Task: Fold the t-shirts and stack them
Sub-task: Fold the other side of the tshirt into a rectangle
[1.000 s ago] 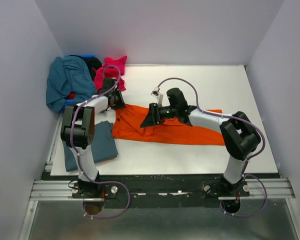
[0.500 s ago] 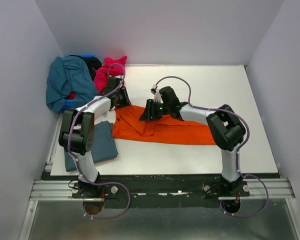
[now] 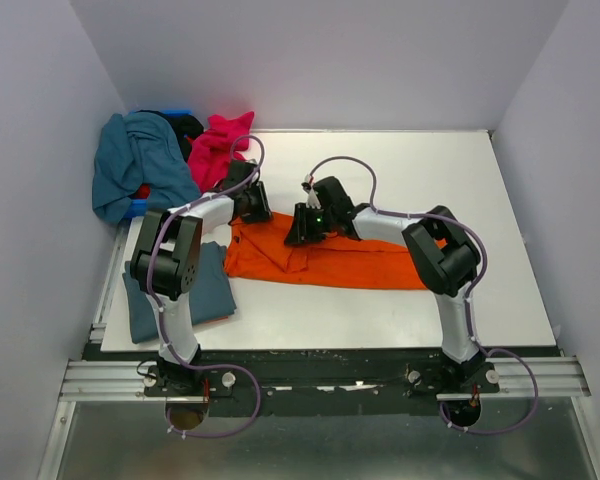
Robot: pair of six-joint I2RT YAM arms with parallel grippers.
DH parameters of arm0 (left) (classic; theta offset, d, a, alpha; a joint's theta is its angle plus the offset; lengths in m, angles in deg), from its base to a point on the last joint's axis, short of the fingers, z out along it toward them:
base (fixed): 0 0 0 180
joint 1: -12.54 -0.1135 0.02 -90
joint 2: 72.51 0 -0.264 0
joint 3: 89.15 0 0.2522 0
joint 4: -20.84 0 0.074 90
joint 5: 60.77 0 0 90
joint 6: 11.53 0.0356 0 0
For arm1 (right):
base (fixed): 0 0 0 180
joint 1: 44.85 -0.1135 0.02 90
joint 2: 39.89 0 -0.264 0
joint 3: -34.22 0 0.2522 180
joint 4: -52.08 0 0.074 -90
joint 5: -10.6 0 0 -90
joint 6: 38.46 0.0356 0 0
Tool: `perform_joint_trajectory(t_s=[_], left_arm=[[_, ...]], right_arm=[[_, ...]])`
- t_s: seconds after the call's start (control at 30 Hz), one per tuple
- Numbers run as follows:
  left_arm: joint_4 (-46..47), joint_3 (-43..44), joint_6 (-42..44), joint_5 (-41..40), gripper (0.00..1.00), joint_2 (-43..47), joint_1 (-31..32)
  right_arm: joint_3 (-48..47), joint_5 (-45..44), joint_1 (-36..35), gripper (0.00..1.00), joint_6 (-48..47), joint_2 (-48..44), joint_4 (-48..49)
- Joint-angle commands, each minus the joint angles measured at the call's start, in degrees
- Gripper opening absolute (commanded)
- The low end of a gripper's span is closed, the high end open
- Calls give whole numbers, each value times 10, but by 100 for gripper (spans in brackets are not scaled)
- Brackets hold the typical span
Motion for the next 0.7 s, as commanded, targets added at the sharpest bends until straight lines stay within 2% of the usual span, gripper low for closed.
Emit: perform_joint_trajectory(t_s=[0.0, 0.13, 0.27, 0.67], left_arm=[[-13, 23, 5, -13, 40, -10, -1], [-19, 29, 8, -20, 40, -14, -1], [-23, 30, 11, -26, 40, -13, -2], [-30, 33, 13, -31, 40, -6, -2]], right_arm=[[-15, -18, -8, 40, -18, 14, -25], [-12, -19, -9, 39, -21, 9, -27], [-13, -64, -10, 47, -32, -6, -47], [-19, -84, -10, 45, -39, -2, -61]])
